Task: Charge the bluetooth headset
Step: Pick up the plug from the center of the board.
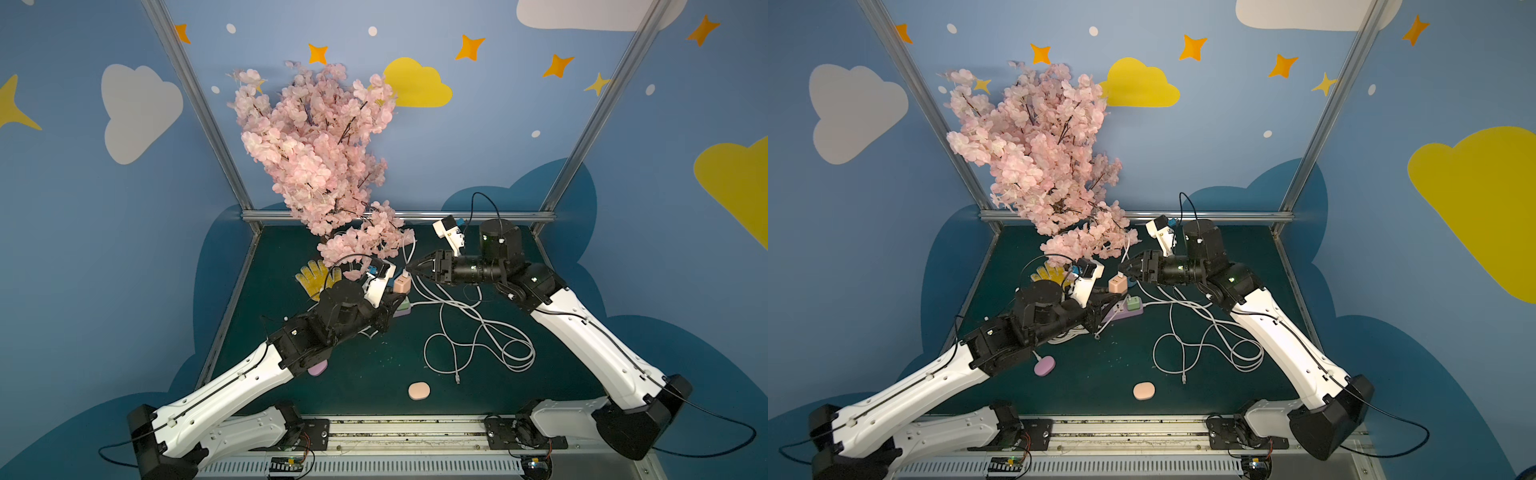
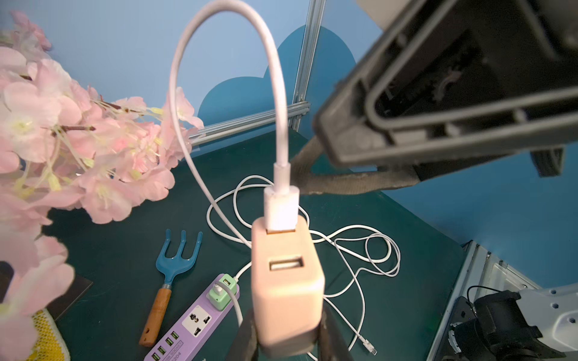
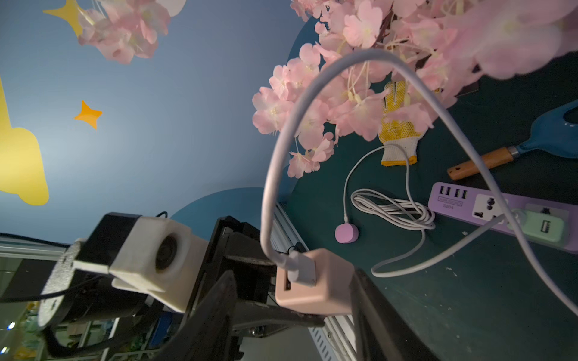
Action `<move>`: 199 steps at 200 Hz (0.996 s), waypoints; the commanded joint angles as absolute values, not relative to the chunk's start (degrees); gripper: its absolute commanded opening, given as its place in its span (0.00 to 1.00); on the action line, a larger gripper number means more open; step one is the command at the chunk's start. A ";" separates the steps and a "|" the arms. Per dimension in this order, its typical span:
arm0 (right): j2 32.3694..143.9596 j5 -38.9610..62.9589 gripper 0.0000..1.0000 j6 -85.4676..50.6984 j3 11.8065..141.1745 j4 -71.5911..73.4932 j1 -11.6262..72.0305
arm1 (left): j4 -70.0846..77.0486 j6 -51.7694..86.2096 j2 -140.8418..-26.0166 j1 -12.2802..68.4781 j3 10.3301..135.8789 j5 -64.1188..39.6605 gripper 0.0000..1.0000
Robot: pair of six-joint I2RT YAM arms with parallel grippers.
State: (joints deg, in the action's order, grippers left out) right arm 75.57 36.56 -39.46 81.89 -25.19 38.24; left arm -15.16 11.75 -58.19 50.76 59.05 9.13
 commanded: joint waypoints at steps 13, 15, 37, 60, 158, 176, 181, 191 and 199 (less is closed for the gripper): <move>77.05 29.27 0.63 -27.27 84.50 -34.87 41.97 | -16.50 9.45 -57.13 50.71 60.73 9.12 0.03; 77.12 28.79 0.63 -26.77 84.67 -35.30 42.20 | -16.52 9.42 -57.13 50.71 60.80 9.07 0.03; 78.12 24.18 0.63 -22.72 86.76 -38.55 44.75 | -16.94 9.13 -57.13 50.71 60.98 8.54 0.03; 79.27 21.88 0.63 -21.13 87.95 -39.80 45.90 | -17.52 8.88 -57.45 50.80 61.52 7.50 0.03; 83.00 18.99 0.26 -17.18 92.11 -42.60 48.67 | -19.53 8.44 -57.82 50.71 62.05 5.99 0.03; 83.47 18.06 0.05 -16.92 92.29 -42.63 49.29 | -19.53 8.44 -56.81 50.71 61.58 7.42 0.13; 83.57 17.81 0.01 -16.96 92.21 -42.58 49.46 | -19.58 8.48 -56.26 50.67 61.38 7.95 0.19; 83.84 17.67 0.00 -16.91 92.25 -42.22 49.61 | -19.52 8.66 -55.10 50.71 60.81 9.11 0.29; 84.24 17.75 0.00 -17.07 92.21 -41.70 49.73 | -19.37 8.79 -53.89 50.60 60.25 10.00 0.35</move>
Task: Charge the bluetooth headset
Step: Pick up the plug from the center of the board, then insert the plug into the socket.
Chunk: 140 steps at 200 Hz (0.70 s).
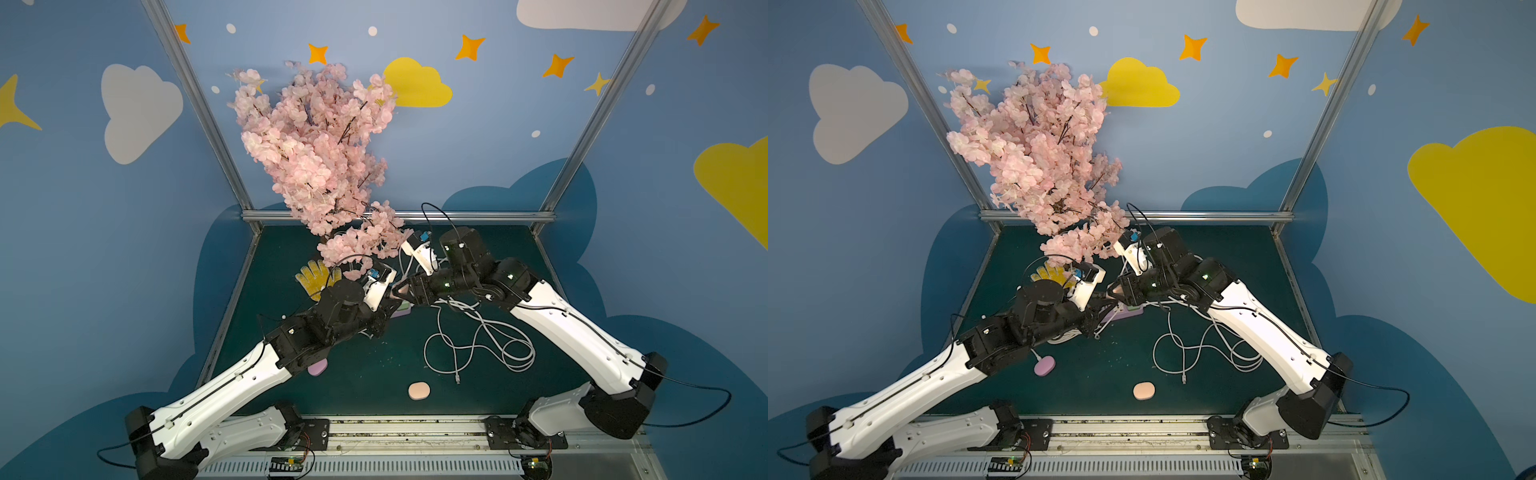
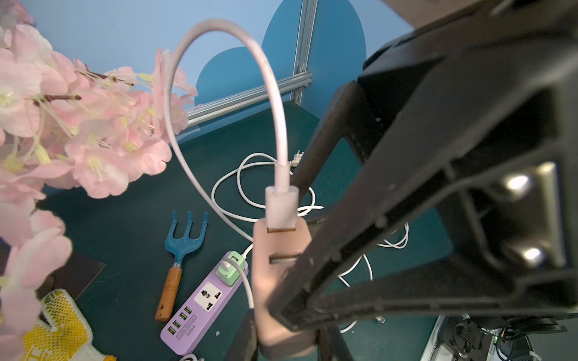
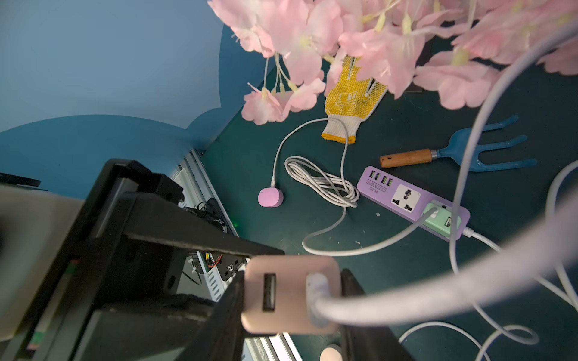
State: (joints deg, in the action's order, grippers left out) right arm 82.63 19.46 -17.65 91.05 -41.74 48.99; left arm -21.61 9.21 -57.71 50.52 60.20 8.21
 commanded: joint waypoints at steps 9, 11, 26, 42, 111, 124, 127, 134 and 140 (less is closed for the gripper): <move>84.61 17.75 0.00 -17.20 92.20 -40.88 49.83 | -19.41 9.19 -52.24 50.63 59.50 11.21 0.41; 84.68 17.71 0.00 -17.26 92.26 -40.70 49.83 | -19.36 9.26 -51.82 50.56 59.33 11.53 0.42; 85.54 16.99 0.00 -17.79 91.98 -38.26 50.00 | -19.36 10.83 -48.10 50.43 57.39 15.42 0.42; 86.92 16.43 0.00 -18.65 91.10 -34.38 50.17 | -19.23 14.89 -42.85 50.31 53.58 22.30 0.30; 93.35 3.40 0.00 -19.26 83.37 -17.82 53.38 | -28.21 37.59 -33.23 45.41 40.97 34.45 0.11; 94.06 0.49 0.00 -18.60 81.58 -14.82 54.15 | -28.40 41.34 -34.19 43.51 39.26 33.05 0.10; 94.23 -0.02 0.00 -18.49 81.16 -14.17 54.29 | -28.13 42.18 -34.50 42.88 38.82 32.44 0.10; 94.67 -1.36 0.00 -18.29 80.20 -12.63 54.62 | -27.35 43.84 -35.24 41.51 37.78 30.77 0.10; 95.18 -2.36 0.00 -18.34 79.28 -11.13 54.84 | -26.18 45.29 -35.93 40.24 36.82 29.10 0.10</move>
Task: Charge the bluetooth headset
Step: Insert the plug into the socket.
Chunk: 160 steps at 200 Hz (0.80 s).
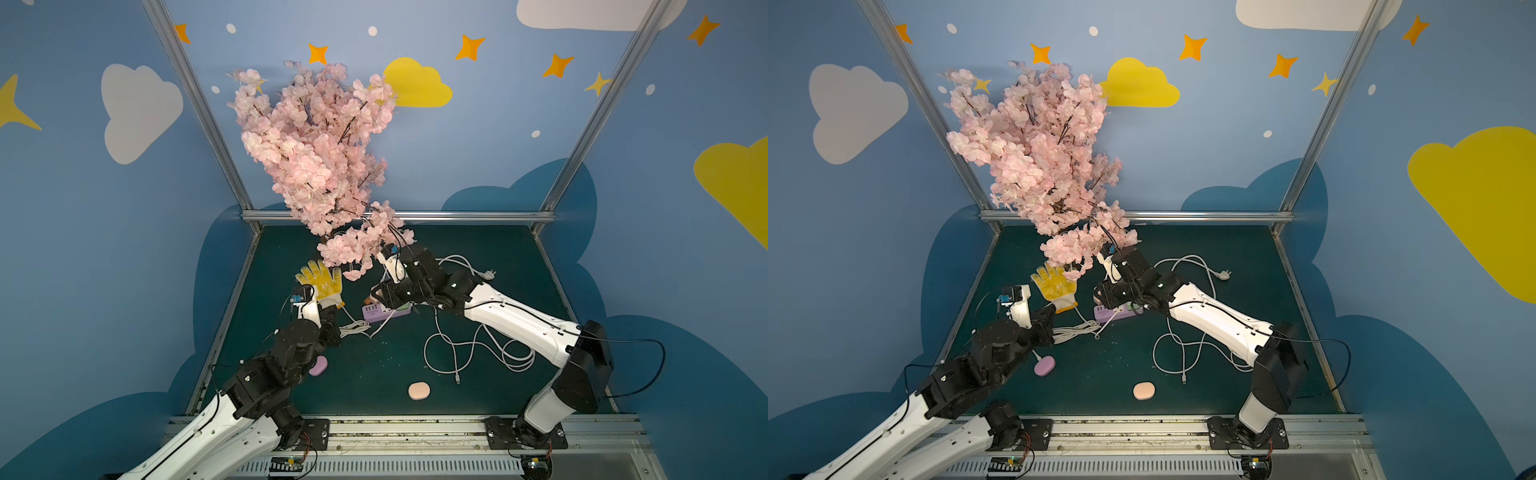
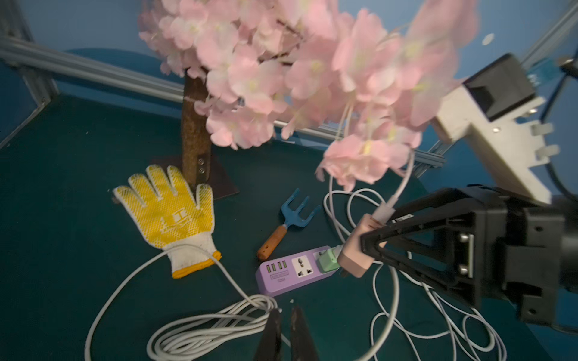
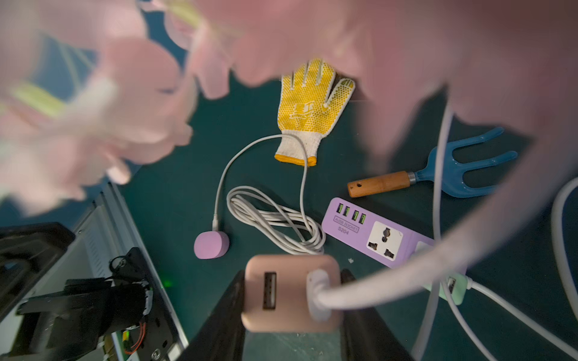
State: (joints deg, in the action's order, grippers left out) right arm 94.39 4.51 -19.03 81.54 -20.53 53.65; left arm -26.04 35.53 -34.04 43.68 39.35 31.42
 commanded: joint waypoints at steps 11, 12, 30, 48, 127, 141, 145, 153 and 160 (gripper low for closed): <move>96.06 -3.13 0.00 -18.97 77.91 -9.10 55.02 | -23.27 47.45 -37.44 37.85 34.85 25.49 0.10; 96.15 -3.15 0.00 -19.11 77.85 -8.90 55.02 | -23.27 47.81 -37.57 37.64 34.65 25.14 0.10; 98.12 -3.55 0.00 -20.62 77.27 -8.24 55.11 | -18.08 51.29 -40.14 34.51 31.46 20.49 0.09; 100.02 -4.67 0.00 -23.41 77.91 -10.53 55.11 | -13.10 52.82 -42.55 33.50 29.35 18.20 0.08; 103.89 -17.53 0.00 -26.43 77.28 -16.44 55.21 | 1.94 52.45 -59.70 33.49 30.36 11.42 0.05; 105.03 -18.41 0.00 -26.85 77.80 -16.64 55.20 | 3.71 52.27 -62.95 33.49 31.20 10.30 0.05; 105.36 -18.45 0.00 -26.66 77.86 -16.61 55.20 | 3.98 52.19 -63.80 33.49 31.57 9.94 0.04; 105.99 -18.67 0.00 -26.54 78.33 -16.56 55.20 | 3.89 51.81 -65.62 33.49 32.58 8.97 0.04; 106.42 -19.10 0.00 -26.33 78.71 -16.91 55.22 | 3.57 51.60 -67.05 33.49 33.50 8.23 0.04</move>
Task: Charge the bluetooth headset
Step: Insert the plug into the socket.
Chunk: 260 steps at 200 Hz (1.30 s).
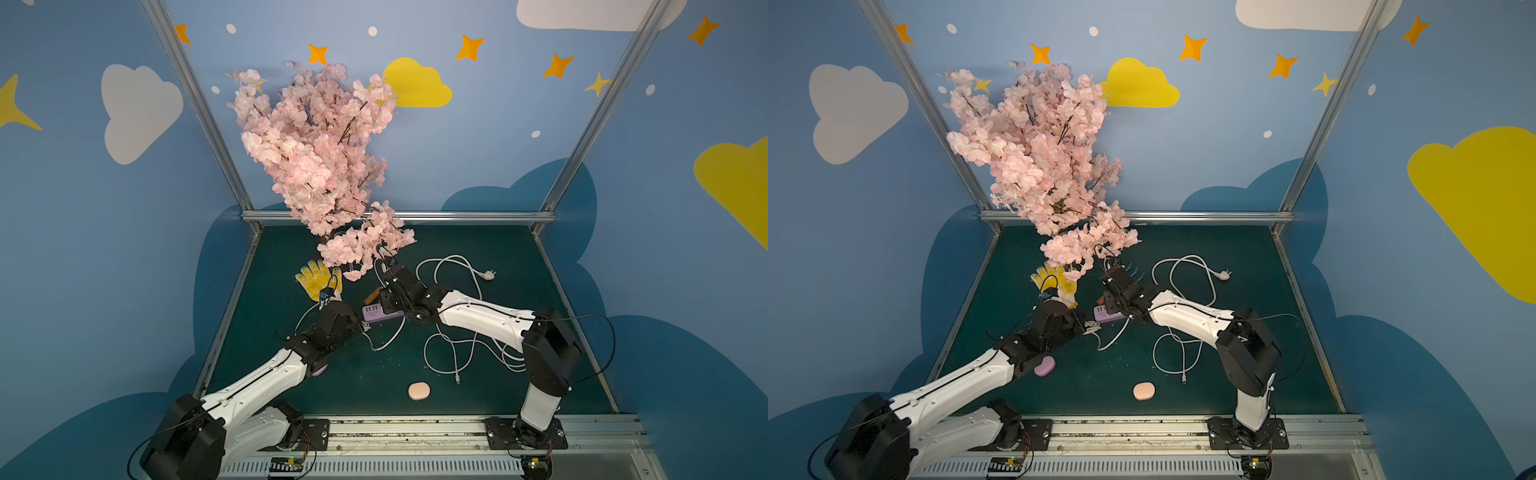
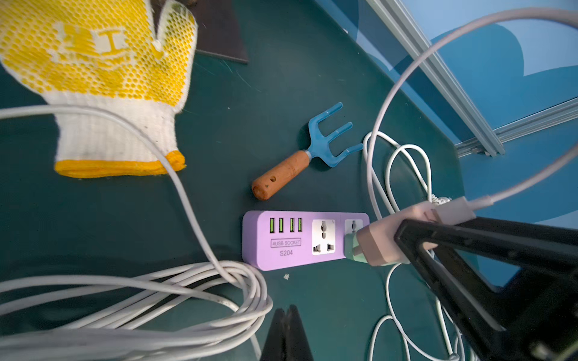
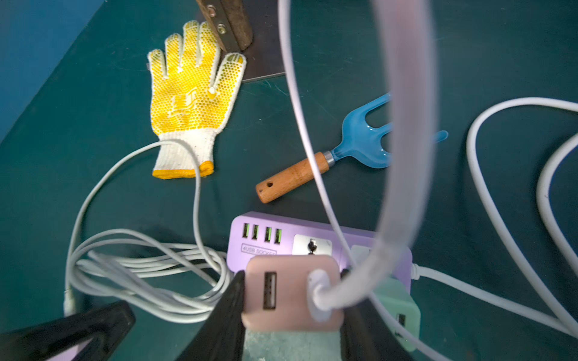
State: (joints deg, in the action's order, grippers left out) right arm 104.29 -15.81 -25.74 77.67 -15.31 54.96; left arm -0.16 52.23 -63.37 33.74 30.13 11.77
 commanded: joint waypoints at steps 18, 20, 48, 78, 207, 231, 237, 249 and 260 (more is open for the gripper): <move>106.70 -19.69 0.00 -24.74 79.83 -17.40 55.03 | 4.05 51.16 -70.81 33.49 35.14 6.99 0.03; 106.61 -19.69 0.00 -24.66 79.92 -17.49 55.02 | 4.29 51.09 -71.25 33.49 35.22 6.89 0.04; 105.99 -20.25 0.00 -22.78 81.00 -16.37 54.37 | 6.43 50.89 -76.26 33.46 36.33 6.36 0.03; 106.78 -19.65 0.00 -20.93 82.95 -16.20 52.88 | 8.55 50.47 -81.44 33.40 37.82 4.95 0.03; 97.11 -19.76 0.00 -27.32 69.61 -13.13 37.71 | 11.23 48.75 -94.22 30.06 41.79 1.03 0.03; 94.39 -16.46 0.00 -29.71 66.48 -12.28 37.26 | 11.34 48.53 -94.37 29.62 41.40 0.62 0.03; 94.04 -14.15 0.00 -30.11 66.29 -12.97 37.34 | 11.34 48.50 -94.48 29.54 41.40 0.53 0.03; 93.54 -10.91 0.00 -31.42 65.51 -13.90 38.21 | 11.42 48.46 -94.53 29.36 41.35 0.23 0.03; 92.80 -9.79 0.00 -33.49 63.74 -13.44 39.80 | 11.43 48.43 -94.42 29.35 41.30 0.00 0.03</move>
State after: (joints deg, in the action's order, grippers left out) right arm 95.44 -15.33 -28.86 65.95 -14.35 37.21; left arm 12.27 49.28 -93.76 29.74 42.09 0.89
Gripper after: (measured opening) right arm 0.443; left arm 0.049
